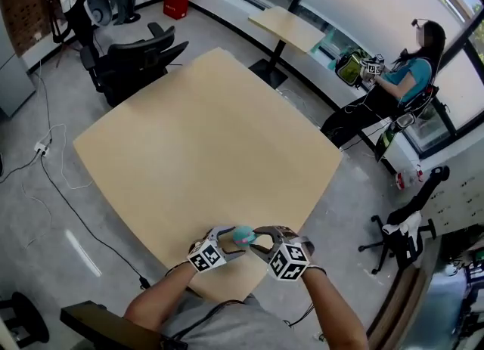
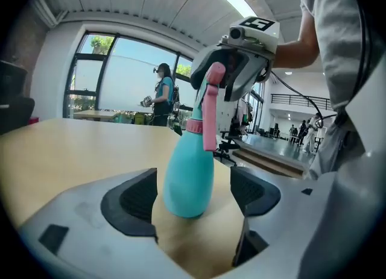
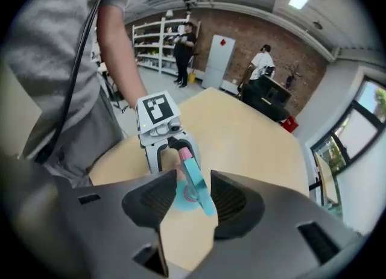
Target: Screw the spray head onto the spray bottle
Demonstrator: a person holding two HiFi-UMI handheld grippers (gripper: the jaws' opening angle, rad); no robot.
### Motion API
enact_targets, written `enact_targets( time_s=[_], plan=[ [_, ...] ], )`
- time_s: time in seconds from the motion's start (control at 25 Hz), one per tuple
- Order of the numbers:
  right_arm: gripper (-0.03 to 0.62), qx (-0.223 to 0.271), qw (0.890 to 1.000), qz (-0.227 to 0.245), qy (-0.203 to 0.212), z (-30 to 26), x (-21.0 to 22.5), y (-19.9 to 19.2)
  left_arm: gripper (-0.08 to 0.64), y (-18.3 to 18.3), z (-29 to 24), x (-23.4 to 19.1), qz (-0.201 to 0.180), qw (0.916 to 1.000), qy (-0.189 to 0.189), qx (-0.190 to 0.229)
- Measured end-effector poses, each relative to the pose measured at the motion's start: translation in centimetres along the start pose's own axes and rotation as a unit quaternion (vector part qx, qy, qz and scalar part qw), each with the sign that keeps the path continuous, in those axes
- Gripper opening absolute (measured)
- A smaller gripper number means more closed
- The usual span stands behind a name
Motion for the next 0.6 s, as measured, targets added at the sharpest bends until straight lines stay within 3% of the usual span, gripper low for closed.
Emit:
enact_targets(
  time_s=[0.16, 0.28, 0.4, 0.44, 0.6],
  plan=[
    [0.158, -0.093, 0.987, 0.113, 0.058, -2.6, 0.0, -2.5, 0.451, 0.8, -2.3, -1.4, -0.051, 0.9987, 0.004, -0.007],
    [0.153, -0.114, 0.976, 0.154, 0.104, -3.7, -0.1, -3.2, 0.453, 0.9, -4.4, -0.5, -0.083, 0.9951, -0.051, -0.019],
    [0.147, -0.112, 0.98, 0.109, 0.12, -4.0, 0.0, -3.1, 0.441, 0.6, -6.0, 0.0, -0.099, 0.9919, -0.074, -0.028],
    [0.145, -0.113, 0.983, 0.083, 0.117, -4.0, 0.1, -3.2, 0.385, 0.6, -6.2, -0.1, -0.097, 0.9929, -0.066, -0.024],
    [0.143, -0.136, 0.987, -0.001, 0.081, -4.0, 0.3, -3.4, 0.38, 0.8, -6.2, -0.4, -0.076, 0.9964, -0.036, 0.0]
  ],
)
Point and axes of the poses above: the fingertips, and each gripper's own axes: z backward along the fingers, x to its right, y out of its top, the point moved 1 cm from there along z, backward along the fingers, and after that the axes turned 4 degrees about x, right-handed, at the moved point
